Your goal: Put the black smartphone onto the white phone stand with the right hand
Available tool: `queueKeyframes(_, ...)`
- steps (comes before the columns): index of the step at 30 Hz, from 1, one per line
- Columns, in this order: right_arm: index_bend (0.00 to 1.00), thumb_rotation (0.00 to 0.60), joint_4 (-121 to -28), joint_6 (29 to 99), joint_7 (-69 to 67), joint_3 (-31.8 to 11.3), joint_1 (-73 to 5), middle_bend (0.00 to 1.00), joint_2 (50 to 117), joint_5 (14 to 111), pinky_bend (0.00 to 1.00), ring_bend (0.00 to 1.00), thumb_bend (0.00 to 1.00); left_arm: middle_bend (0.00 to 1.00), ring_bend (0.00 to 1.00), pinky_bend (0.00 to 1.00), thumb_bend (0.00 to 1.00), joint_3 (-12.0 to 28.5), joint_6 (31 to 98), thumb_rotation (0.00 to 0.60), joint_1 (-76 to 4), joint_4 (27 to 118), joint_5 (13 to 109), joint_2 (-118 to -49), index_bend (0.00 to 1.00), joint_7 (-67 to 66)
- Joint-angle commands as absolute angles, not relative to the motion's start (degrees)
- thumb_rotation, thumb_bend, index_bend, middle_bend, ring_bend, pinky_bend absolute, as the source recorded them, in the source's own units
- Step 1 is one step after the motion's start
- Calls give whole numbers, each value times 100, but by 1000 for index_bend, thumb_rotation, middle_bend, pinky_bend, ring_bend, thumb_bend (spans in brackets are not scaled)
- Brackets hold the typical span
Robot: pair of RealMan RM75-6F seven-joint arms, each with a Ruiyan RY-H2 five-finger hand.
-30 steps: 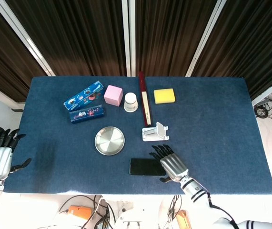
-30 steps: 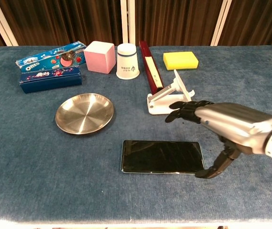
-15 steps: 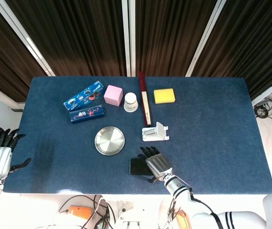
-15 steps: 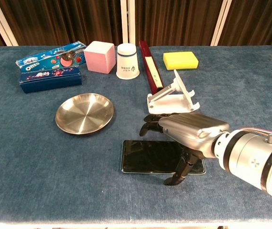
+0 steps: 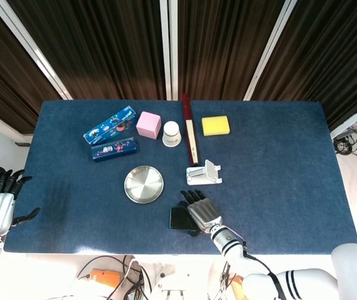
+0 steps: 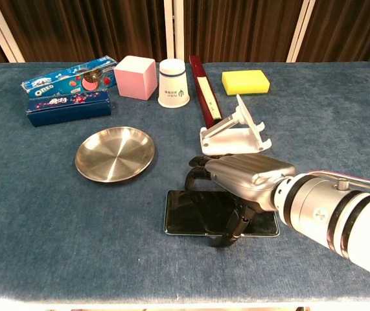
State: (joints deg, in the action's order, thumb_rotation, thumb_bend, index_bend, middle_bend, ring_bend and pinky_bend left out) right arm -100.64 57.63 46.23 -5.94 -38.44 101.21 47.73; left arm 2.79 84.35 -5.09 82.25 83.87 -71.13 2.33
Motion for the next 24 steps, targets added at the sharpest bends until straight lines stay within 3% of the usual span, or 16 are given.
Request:
queueKeyframes(1,380,600,-10013,5748,4528,-577,-3879,0,10125,4764,0,0,425,108,45,0,101,277,8433,600,-504,8229,8382,-7114,211,227)
queueKeyframes(6,485,600,-9940,5602,3940,-567,-3854,0,10070,5065,0,0,494,108,45,0,101,275,8445,600,-493,8263,8381,-7103,211,198)
queueKeyframes(13,568,600,-9790,5368,2854,-473,-3715,16,9908,5818,0,0,503,109,45,0,101,264,8476,600,-459,8358,8372,-7073,211,136)
queueKeyframes(20,643,600,-9579,5327,1882,-407,-3594,107,9825,6591,0,0,504,108,45,0,101,248,8501,600,-427,8465,8371,-7050,211,50)
queueKeyframes(24,653,600,-9399,5305,1328,-362,-3568,239,9828,7056,0,28,508,109,45,0,101,244,8504,600,-419,8518,8367,-7040,211,10)
